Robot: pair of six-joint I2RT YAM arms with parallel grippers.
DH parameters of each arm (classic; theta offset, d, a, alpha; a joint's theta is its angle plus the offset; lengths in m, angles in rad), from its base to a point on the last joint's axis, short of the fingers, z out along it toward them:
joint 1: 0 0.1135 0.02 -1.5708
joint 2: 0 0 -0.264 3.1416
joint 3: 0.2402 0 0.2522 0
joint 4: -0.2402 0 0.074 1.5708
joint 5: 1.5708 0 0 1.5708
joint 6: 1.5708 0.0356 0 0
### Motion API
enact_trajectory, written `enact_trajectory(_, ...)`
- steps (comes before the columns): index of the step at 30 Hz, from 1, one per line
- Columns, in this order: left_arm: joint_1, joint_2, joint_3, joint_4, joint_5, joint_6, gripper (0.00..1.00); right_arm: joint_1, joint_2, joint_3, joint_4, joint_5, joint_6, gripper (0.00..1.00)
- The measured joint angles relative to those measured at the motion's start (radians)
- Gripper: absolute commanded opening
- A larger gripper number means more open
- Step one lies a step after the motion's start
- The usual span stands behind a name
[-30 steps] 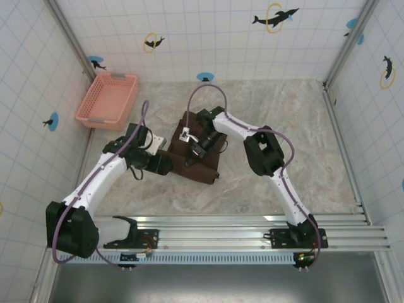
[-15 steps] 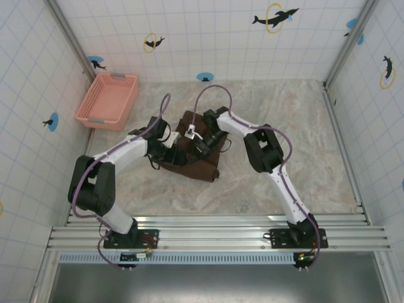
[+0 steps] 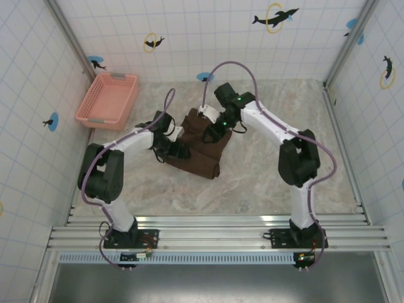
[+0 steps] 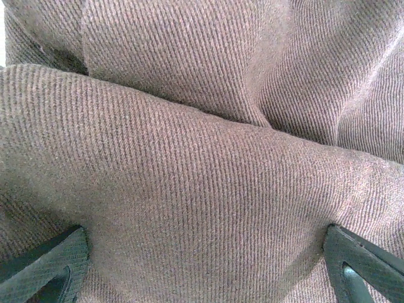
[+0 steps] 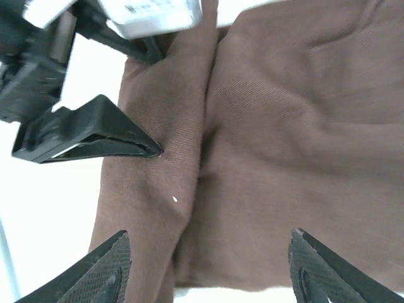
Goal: Roll up the long pants
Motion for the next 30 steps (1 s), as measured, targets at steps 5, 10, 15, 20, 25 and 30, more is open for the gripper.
enact_trajectory(5,0.0,0.014,0.019,-0.002,0.0,-0.001,0.97,0.241,-0.175,-0.162,0.074,0.314,-0.051,0.71)
enact_trajectory(10,0.0,0.024,0.034,-0.009,-0.005,0.0,0.98,0.515,-0.176,-0.375,0.189,0.553,-0.067,0.75)
enact_trajectory(15,0.0,0.034,0.045,-0.015,-0.004,0.0,0.97,0.573,-0.133,-0.483,0.318,0.745,-0.079,0.75)
enact_trajectory(20,0.0,0.05,0.067,-0.023,-0.004,0.0,0.98,0.574,-0.068,-0.504,0.454,0.897,-0.118,0.74)
enact_trajectory(25,0.0,0.053,0.072,-0.027,-0.004,0.0,0.98,0.582,0.015,-0.504,0.564,1.051,-0.186,0.59)
enact_trajectory(30,0.0,0.054,0.073,-0.026,-0.007,0.006,0.98,0.598,0.107,-0.531,0.7,1.254,-0.282,0.45)
